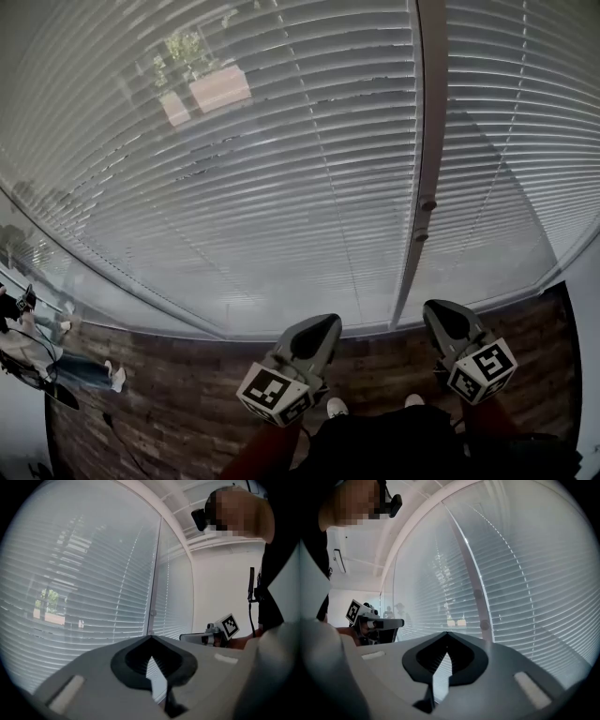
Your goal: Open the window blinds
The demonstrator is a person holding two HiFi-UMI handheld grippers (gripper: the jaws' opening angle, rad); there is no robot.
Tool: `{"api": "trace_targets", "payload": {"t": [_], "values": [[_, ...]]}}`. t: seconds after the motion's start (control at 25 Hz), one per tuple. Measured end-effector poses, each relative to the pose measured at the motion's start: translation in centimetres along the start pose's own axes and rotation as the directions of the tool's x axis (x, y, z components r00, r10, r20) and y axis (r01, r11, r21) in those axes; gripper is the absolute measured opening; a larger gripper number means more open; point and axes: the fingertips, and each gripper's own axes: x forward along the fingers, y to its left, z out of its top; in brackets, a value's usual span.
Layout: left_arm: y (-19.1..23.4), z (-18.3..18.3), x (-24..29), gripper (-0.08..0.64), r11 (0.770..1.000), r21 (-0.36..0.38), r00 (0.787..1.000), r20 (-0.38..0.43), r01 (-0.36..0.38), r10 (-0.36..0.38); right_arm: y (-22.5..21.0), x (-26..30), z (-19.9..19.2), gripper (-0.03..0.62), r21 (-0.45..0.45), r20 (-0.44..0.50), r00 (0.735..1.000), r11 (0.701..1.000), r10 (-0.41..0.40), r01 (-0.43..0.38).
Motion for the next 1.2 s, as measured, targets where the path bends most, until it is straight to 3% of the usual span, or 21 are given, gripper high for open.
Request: {"api": "trace_targets", "payload": {"t": [0.2,0.44,0.6,0.76,1.04,1.12,1.2], "values": [[1.5,-1.7,-2.7,0.0,0.999,-0.008,0.999,-0.004,0.037,-0.037,2.4,1.4,-1.9,0.028,-0.005,0.0,0.999,0.999,-0.034,0.034],[3.4,-1.8,-3.2,0.0,1.0,-0.007,1.0,0.0,0.017,-0.017,1.7,2.6,-1.1,0.028,-0.089,-0.003,0.997,0.993,-0.082,0.082],[3.5,-0.5,-2.8,0.0,1.0,-0.001,0.999,0.031,0.01,-0.01,-0.5,3.3,0.5,0.028,-0.133,0.0,0.992,0.984,-0.122,0.121],[3.3,-1.9,-3.0,0.0,1.0,0.011,1.0,0.03,0.008,-0.009,-3.2,4.1,2.1,0.029,-0.179,0.022,0.985,0.968,-0.172,0.173],[3.2,-1.4,-3.1,0.0,0.999,-0.024,0.999,0.026,-0.027,0.027,-7.3,7.1,7.1,0.096,-0.225,0.05,0.966,0.939,-0.255,0.26],[3.1,-1.7,-3.1,0.0,0.999,-0.016,0.999,0.017,-0.031,0.031,-8.4,7.8,7.4,0.148,-0.218,0.047,0.957,0.932,-0.286,0.289],[2.8,-2.2,-2.9,0.0,1.0,-0.019,1.0,0.019,-0.024,0.025,-9.6,8.4,7.1,0.16,-0.222,0.033,0.948,0.922,-0.317,0.316]]}}
